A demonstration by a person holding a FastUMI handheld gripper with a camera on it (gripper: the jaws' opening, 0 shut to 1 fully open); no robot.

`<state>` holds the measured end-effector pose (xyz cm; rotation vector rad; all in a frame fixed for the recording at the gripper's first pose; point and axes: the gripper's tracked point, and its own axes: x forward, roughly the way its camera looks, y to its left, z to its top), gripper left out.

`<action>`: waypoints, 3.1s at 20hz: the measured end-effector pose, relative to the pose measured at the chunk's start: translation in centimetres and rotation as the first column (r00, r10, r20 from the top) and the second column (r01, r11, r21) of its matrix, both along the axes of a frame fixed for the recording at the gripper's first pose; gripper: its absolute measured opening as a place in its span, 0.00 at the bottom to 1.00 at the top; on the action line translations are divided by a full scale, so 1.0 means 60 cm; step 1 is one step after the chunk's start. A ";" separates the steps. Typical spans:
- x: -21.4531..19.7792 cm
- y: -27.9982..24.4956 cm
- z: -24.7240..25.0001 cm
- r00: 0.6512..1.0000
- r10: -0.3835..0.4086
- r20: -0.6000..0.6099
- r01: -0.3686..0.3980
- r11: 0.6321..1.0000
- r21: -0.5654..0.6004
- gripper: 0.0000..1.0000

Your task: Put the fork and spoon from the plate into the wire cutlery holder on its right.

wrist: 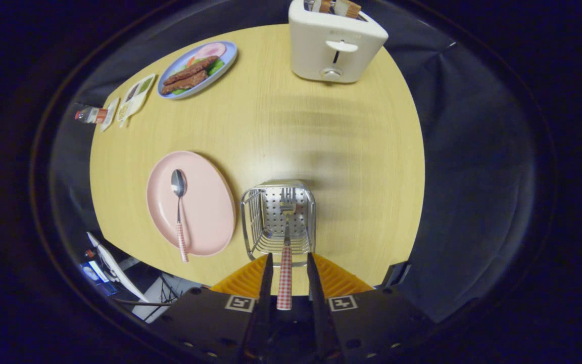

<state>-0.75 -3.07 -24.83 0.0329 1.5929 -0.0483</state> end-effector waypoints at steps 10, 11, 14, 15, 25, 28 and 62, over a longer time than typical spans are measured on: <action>0.069 0.115 0.061 0.897 0.165 0.410 -0.169 0.985 -0.027 0.97; 0.073 0.136 0.067 0.875 0.174 0.451 -0.182 0.983 -0.025 0.97; 0.084 0.199 0.088 0.793 0.202 0.574 -0.227 0.973 -0.028 0.97; 0.083 0.222 0.088 0.771 0.208 0.602 -0.242 0.970 -0.026 0.97; 0.020 0.341 -0.014 0.765 0.067 0.640 -0.183 0.976 0.116 0.97; 0.008 0.336 -0.065 0.803 0.006 0.595 -0.110 0.984 0.139 0.97; -0.027 0.205 0.062 0.920 -0.022 0.391 -0.053 0.982 0.181 0.03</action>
